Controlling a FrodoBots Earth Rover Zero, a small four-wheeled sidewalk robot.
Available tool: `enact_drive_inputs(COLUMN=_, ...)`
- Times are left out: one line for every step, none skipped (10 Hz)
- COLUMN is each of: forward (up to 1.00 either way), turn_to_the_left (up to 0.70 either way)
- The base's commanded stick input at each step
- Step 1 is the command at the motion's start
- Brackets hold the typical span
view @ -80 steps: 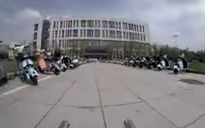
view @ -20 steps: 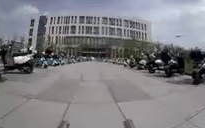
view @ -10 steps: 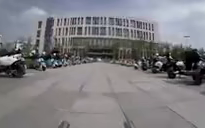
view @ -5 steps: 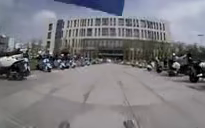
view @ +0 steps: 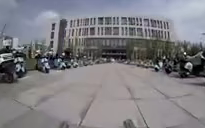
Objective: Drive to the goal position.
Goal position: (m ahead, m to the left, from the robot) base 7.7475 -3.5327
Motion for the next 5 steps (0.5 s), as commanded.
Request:
enact_drive_inputs(forward=1.0, turn_to_the_left=0.0)
enact_drive_inputs(forward=1.0, turn_to_the_left=0.0)
enact_drive_inputs(forward=1.0, turn_to_the_left=-0.14)
enact_drive_inputs(forward=1.0, turn_to_the_left=-0.4)
enact_drive_inputs(forward=1.0, turn_to_the_left=-0.4)
